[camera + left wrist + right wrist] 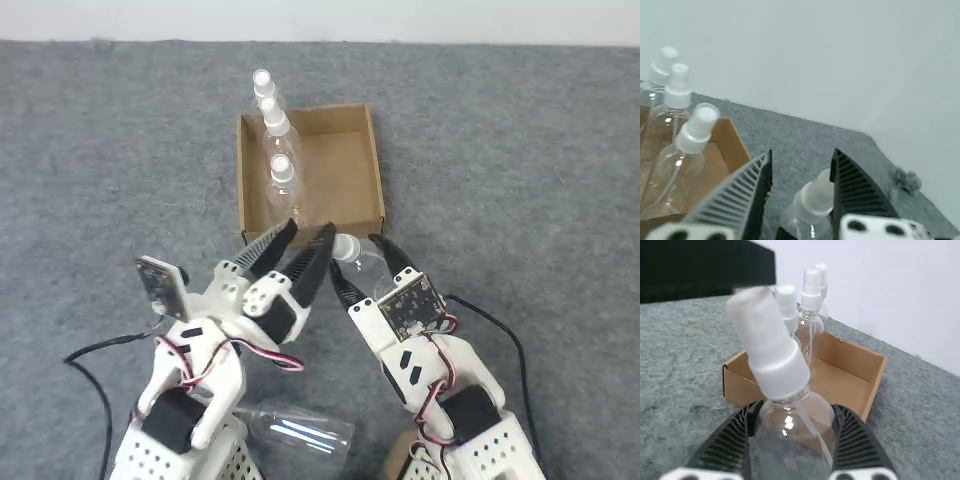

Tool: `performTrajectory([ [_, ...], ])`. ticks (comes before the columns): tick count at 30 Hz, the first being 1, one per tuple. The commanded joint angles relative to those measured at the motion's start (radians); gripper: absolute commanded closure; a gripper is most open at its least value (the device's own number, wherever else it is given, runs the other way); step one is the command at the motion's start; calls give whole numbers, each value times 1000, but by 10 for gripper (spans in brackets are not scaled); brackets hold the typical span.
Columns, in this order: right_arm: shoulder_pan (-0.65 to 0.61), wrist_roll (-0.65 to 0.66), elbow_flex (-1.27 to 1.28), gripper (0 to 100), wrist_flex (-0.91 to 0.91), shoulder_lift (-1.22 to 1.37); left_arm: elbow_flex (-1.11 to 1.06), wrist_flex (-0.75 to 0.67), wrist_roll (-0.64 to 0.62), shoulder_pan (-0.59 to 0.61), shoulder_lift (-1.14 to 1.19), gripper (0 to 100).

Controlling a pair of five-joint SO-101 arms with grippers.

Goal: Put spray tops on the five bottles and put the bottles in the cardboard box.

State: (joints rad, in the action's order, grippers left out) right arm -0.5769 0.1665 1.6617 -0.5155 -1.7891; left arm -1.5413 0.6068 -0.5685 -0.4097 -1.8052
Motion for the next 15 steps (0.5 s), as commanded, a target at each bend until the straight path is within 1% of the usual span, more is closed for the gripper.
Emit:
performTrajectory([
  [1,12,3,18,982,2,-27,-27,-26,40,-43,-15,830],
  [7,13,3,18,982,2,-27,-22,-52,38,-35,-18,830],
  [9,15,3,18,982,2,-27,-22,-63,32,-14,-18,830],
  [15,16,3,18,983,2,-27,36,-75,-69,61,-18,829],
])
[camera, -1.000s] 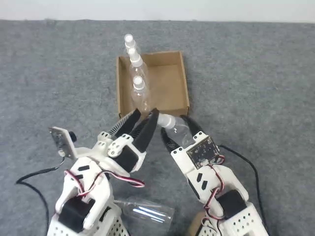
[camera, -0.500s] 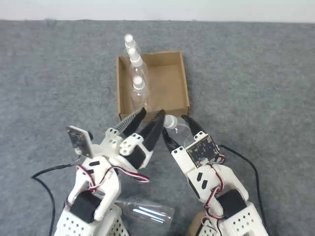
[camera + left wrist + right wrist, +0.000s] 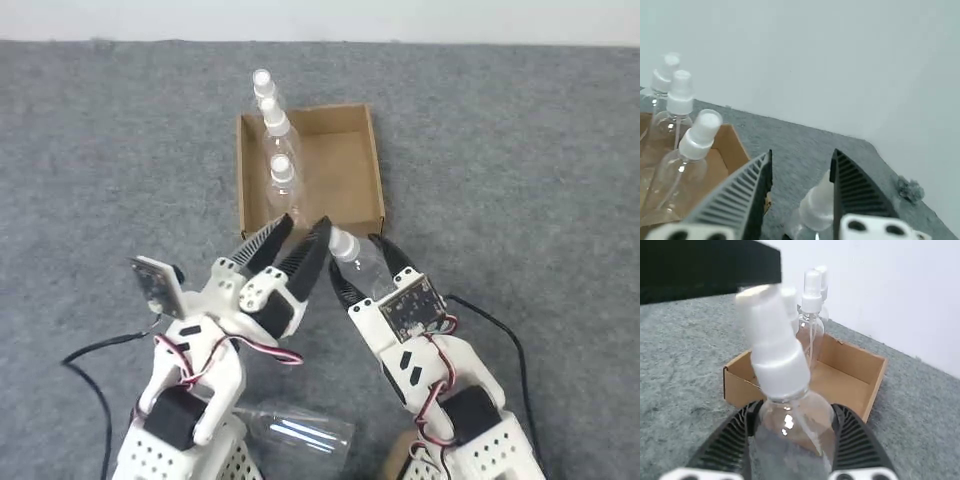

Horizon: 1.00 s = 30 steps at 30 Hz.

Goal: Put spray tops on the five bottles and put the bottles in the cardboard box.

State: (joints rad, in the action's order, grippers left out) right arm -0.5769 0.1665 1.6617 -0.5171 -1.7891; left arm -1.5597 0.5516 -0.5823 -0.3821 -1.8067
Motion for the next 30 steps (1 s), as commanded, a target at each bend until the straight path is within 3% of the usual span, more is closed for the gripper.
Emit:
performTrajectory([
  [1,16,3,18,983,4,-27,62,-20,-64,40,-17,829],
  [18,18,3,21,985,4,-27,163,-18,-92,184,-17,830],
  [30,18,2,21,985,2,-27,165,183,-92,503,-17,830],
])
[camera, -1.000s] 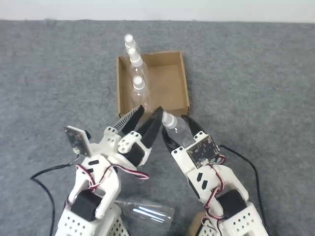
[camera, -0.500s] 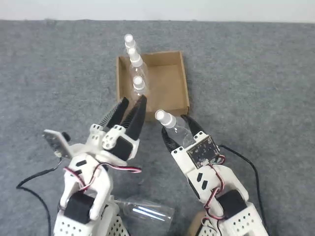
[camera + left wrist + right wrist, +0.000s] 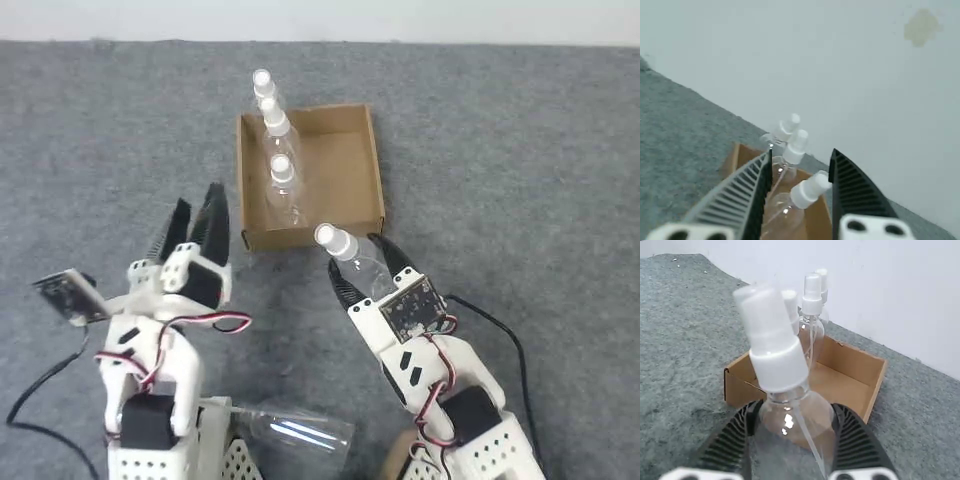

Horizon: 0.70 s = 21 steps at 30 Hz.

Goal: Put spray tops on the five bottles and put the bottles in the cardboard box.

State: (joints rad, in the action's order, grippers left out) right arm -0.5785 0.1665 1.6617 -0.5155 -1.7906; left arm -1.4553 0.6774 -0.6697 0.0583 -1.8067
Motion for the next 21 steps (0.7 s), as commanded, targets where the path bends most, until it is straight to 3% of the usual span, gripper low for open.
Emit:
performTrajectory([
  [1,19,2,21,985,1,-25,59,74,-5,80,-17,830],
  [8,19,-124,18,982,1,-25,58,199,-9,221,-17,830],
  [14,15,-133,18,982,8,-25,15,203,-9,304,-17,830],
  [19,21,-264,18,981,116,-25,-2,203,-9,368,-17,830],
  [21,36,-250,18,983,165,-25,-4,204,-9,373,-17,830],
])
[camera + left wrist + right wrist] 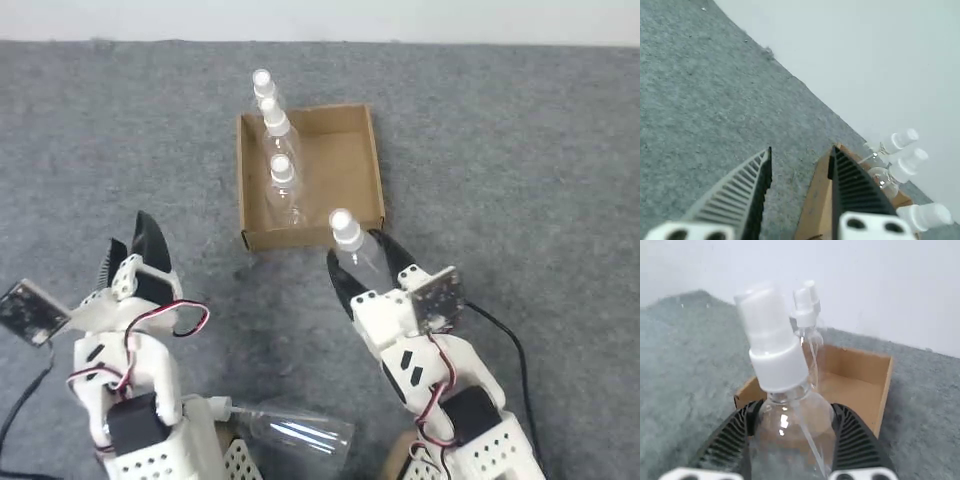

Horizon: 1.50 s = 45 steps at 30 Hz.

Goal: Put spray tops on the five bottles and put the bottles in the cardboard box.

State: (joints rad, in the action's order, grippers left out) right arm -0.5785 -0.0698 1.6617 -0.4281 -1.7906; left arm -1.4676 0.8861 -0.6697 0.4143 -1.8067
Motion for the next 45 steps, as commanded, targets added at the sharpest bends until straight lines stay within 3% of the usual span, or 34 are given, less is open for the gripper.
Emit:
performTrajectory([
  [1,44,8,18,985,96,-25,8,-6,-9,17,-17,830],
  [15,62,40,-232,986,127,19,1,-8,-5,18,-17,830],
  [24,67,40,-463,986,153,406,-77,-146,-3,20,-17,830],
  [33,68,41,-522,986,446,759,-81,-141,-3,18,-17,830],
  [39,127,38,-612,986,512,949,-82,-141,-3,18,-17,830],
  [45,174,-57,-730,986,558,1118,-82,-141,-3,18,-17,830],
])
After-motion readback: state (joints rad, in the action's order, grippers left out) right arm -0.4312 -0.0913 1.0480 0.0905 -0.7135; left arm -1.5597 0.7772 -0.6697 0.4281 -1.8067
